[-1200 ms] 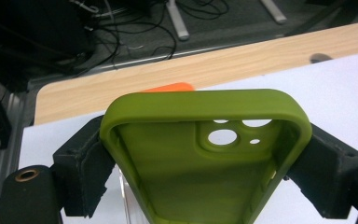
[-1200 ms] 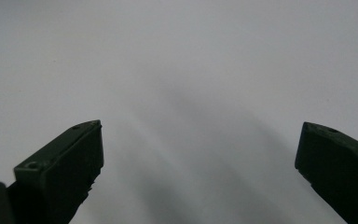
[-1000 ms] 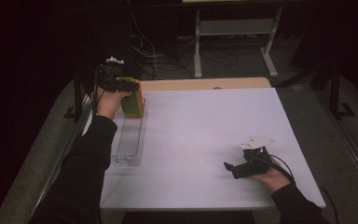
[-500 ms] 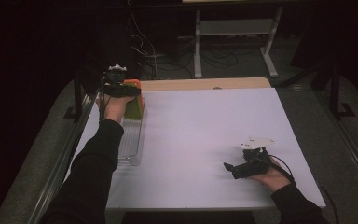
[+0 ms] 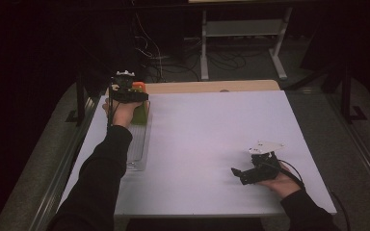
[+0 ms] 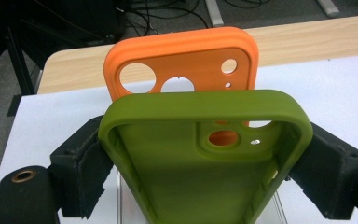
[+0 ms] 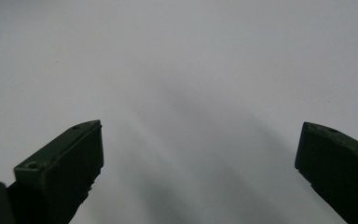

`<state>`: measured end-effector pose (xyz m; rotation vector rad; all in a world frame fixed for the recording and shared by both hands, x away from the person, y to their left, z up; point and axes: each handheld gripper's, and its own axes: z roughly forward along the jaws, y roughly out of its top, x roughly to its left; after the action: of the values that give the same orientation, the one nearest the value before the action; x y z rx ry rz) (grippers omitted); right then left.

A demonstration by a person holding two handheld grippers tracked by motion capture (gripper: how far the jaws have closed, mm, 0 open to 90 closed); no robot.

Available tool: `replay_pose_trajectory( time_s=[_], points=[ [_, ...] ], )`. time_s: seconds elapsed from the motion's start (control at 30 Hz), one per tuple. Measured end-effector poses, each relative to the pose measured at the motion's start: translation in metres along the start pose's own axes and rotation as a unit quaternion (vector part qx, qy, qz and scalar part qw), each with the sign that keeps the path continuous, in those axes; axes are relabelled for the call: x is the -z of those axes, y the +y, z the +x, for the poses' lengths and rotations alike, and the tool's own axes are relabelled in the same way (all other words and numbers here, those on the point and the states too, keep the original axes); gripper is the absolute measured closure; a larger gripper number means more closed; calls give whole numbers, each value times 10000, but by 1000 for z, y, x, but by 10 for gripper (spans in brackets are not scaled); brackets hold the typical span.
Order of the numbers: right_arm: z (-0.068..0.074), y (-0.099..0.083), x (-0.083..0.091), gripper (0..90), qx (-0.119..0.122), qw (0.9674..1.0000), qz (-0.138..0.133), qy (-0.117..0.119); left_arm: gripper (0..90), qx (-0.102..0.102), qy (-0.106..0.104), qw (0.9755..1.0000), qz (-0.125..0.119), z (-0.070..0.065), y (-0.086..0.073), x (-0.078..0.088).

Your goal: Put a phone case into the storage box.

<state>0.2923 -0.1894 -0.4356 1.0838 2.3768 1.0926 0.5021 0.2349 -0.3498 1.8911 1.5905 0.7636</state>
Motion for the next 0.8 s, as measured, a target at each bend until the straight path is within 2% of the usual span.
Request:
replay_pose_trajectory(
  time_s=[0.17, 0.4, 0.53, 0.6, 0.73, 0.77, 0.8],
  points=[
    [0, 0, 0, 1, -33, 10000, -8, -2, 117, -56, 8, 10000, -12, 1, 0, -2],
    [0, 0, 0, 1, -20, 10000, -7, -2, 52, -8, -102, 9999, -122, 4, 0, 0],
    [0, 0, 0, 1, 11, 10000, -9, 1, 31, -67, -339, 9993, -134, 7, 0, 7],
    [0, 0, 0, 1, 20, 10000, -25, -5, 31, -174, -518, 9984, -150, 10, -1, 13],
    [0, 0, 0, 1, 14, 10000, -23, 0, 27, -301, -945, 9949, -181, 13, -5, 26],
    [2, 0, 0, 1, -52, 10000, -47, 10, 27, -326, -1012, 9941, -210, 13, -6, 29],
    [1, 0, 0, 1, 26, 10000, -44, -3, 27, -372, -1071, 9933, -230, 13, -7, 32]
  ],
)
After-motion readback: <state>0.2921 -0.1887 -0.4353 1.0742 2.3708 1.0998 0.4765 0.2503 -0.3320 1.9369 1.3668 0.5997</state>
